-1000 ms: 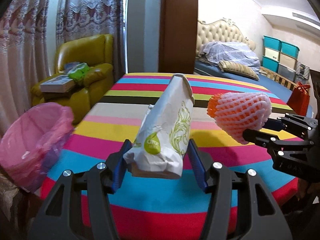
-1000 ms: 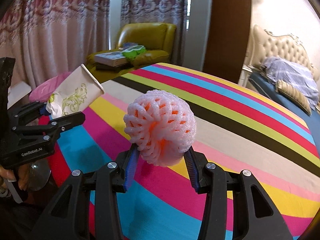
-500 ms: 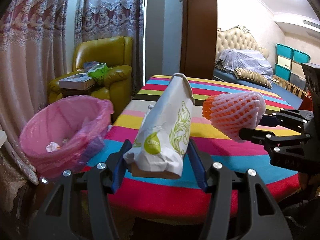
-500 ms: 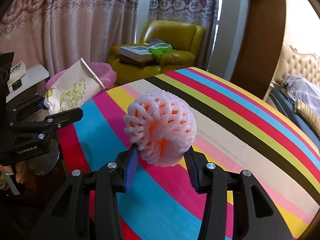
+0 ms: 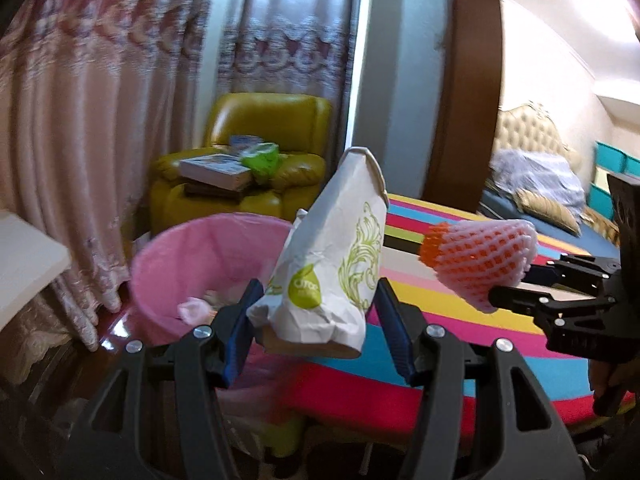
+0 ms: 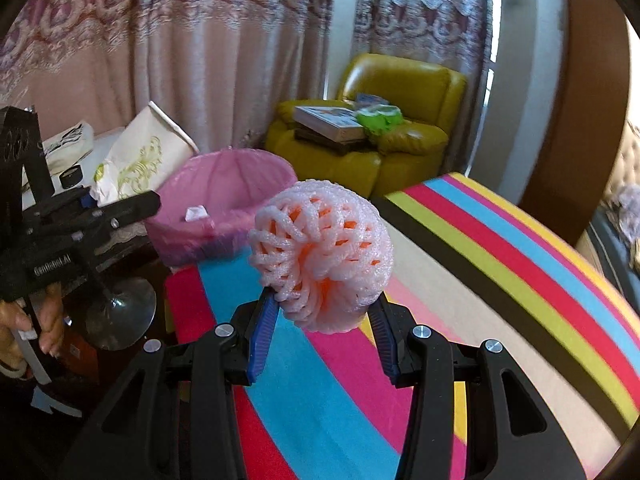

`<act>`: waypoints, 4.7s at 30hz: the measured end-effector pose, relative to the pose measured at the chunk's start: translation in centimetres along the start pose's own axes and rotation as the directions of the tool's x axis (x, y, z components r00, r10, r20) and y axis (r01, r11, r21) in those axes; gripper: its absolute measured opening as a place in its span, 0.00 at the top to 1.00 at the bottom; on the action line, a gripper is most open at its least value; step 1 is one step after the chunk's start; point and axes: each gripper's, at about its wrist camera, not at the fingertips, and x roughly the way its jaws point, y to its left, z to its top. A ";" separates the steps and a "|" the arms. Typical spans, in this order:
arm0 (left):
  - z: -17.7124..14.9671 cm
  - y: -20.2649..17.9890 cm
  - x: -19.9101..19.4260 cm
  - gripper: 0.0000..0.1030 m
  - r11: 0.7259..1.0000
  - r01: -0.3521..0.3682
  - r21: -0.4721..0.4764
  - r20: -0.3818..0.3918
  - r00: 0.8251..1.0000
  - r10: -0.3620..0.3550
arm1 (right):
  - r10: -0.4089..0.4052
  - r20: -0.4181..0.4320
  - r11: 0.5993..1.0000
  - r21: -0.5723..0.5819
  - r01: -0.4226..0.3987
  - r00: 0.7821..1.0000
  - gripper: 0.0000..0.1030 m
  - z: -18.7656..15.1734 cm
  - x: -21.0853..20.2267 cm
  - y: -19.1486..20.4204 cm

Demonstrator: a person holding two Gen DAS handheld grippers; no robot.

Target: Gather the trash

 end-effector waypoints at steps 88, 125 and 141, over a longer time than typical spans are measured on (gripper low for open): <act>-2.1 -0.3 -6.3 0.04 0.969 -0.247 0.009 -0.015 0.969 0.247 | 0.063 0.060 0.997 0.047 -0.066 0.996 0.18 -0.6 -0.1 2.5; -2.5 -0.2 -5.9 0.04 0.970 -0.244 -0.008 -0.029 0.969 0.243 | 0.058 0.189 0.996 0.052 -0.069 0.980 0.18 -1.0 -2.1 2.5; -2.5 -0.3 -6.0 0.04 0.970 -0.245 -0.007 -0.028 0.969 0.245 | 0.056 0.197 0.997 0.049 -0.067 0.979 0.18 -1.0 -2.5 2.4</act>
